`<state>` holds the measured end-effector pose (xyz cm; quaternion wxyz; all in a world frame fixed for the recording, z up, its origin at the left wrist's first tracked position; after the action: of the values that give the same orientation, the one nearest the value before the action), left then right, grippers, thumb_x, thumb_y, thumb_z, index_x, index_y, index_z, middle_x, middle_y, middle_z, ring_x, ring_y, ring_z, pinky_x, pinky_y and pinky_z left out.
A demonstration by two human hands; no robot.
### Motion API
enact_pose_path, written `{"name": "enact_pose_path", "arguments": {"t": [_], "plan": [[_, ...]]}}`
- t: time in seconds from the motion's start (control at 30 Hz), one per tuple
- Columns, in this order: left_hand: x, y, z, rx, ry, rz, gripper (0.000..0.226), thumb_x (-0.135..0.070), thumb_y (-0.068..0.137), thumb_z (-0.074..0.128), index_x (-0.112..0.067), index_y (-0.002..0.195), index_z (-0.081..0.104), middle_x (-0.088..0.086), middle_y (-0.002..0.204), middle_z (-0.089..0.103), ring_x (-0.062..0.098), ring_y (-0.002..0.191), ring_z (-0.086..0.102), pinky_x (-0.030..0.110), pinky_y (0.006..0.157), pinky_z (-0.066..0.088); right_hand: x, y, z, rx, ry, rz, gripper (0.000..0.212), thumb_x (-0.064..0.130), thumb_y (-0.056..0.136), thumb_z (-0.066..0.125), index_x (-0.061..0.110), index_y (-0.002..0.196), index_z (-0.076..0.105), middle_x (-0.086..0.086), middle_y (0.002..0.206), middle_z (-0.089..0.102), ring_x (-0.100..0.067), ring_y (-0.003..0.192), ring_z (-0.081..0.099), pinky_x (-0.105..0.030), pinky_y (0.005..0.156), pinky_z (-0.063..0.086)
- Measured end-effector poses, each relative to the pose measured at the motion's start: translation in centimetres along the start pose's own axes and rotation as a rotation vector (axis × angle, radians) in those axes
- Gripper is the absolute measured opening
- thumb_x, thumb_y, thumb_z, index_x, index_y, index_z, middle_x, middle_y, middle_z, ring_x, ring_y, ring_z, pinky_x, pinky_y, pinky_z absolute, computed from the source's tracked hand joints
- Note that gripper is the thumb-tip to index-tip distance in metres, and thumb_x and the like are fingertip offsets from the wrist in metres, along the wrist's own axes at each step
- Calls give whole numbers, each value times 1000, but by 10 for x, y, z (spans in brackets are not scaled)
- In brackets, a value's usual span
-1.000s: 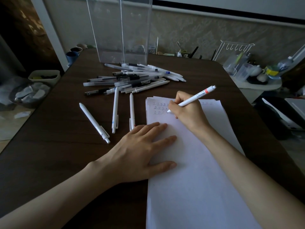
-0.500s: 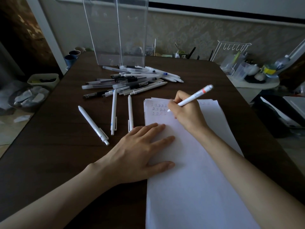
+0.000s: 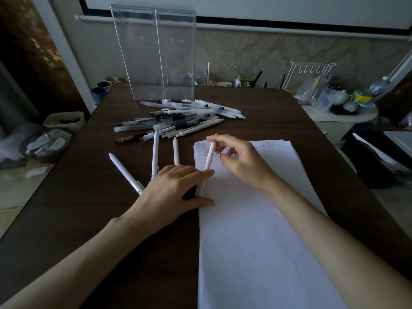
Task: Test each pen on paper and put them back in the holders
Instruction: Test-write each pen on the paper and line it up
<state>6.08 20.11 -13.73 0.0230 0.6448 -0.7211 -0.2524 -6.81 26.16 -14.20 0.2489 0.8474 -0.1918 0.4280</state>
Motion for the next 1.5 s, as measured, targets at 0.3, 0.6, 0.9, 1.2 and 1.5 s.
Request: {"name": "enact_pose_path", "arguments": {"t": [0.3,0.6,0.9,1.2,1.5], "plan": [[9,1,-6,-14,171,-126,69,-70,84,32,-18,119,61,-1,100,62,18,91,59,30,89,38,-4,-1,15,132,-109,-15,68,-7,89,41,35,142,34,7,121,55,-3,117,46,-6,97,30],[49,-10,-15,105,322,-658,62,-72,84,31,-39,136,39,11,150,19,34,140,7,69,103,9,5,1,25,127,-489,-256,54,-7,84,41,16,131,55,-3,128,58,-24,106,47,-20,95,30],[60,-13,-15,17,160,-816,57,-64,86,37,-34,136,37,6,149,24,26,138,18,60,105,21,10,0,24,103,-532,-251,50,-9,83,43,12,126,59,-4,127,59,-25,108,47,-19,96,29],[41,8,-7,55,162,-622,47,-26,96,40,-20,142,33,1,151,27,24,134,32,36,102,33,6,1,23,93,-527,-201,40,-4,87,45,9,120,63,-5,128,58,-23,113,46,-27,101,34],[82,-69,-50,69,179,-726,58,-26,97,37,-28,149,12,-3,157,9,13,143,6,31,112,19,35,53,28,17,-681,-227,34,0,91,43,10,117,63,-5,121,61,-25,115,47,-34,94,39]]}}
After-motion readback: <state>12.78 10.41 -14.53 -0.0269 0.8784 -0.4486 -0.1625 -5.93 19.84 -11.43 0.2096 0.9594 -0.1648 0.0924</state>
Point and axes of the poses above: each hand's wrist, its own y-axis towards the middle knuckle, its own z-axis out of the palm, x = y × z, the point moved 8 cm from there along y, towards the middle knuckle
